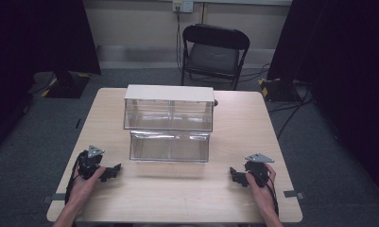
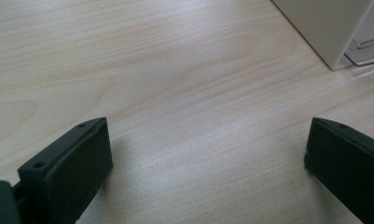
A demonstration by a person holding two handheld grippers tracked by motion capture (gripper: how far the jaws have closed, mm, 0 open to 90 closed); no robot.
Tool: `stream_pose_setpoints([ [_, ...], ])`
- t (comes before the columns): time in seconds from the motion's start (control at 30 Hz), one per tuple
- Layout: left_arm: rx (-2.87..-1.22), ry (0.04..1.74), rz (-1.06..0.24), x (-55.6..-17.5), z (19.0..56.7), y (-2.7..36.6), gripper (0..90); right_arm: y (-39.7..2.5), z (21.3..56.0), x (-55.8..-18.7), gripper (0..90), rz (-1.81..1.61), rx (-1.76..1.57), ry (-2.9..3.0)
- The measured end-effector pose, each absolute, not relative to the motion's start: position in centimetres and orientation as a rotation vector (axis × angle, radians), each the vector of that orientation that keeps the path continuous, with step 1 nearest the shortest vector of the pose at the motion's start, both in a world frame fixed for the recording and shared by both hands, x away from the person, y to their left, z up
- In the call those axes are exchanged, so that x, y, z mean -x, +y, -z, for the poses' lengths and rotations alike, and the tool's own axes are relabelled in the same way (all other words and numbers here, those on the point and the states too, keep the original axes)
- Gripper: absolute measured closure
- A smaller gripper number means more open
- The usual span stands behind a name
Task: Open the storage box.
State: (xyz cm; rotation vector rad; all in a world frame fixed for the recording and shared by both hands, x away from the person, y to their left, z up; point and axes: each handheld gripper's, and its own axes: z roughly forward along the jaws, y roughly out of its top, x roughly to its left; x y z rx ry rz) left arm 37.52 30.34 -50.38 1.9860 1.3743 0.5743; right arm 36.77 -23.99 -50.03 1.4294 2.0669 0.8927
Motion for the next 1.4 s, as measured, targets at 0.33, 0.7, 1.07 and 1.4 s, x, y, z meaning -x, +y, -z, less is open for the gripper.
stream_pose_setpoints([
  [0.33, -1.995, 1.364, -0.558, -37.28, 50.2, 30.4, 3.7, -23.98, 50.02, -36.77, 12.3, -0.893, -1.43, 2.067],
  [0.7, -1.995, 1.353, -0.57, -37.17, 50.13, 30.44, 8.5, -23.98, 50.02, -36.77, 12.3, -0.893, -1.43, 2.067],
  [1.07, -1.99, 1.341, -0.58, -37.12, 50.25, 30.52, 7.8, -23.99, 50.02, -36.77, 12.3, -0.893, -1.43, 2.067],
  [1.4, -2.015, 1.306, -0.558, -36.77, 49.77, 30.05, 16.1, -23.99, 50.02, -36.77, 12.3, -0.892, -1.429, 2.067],
])
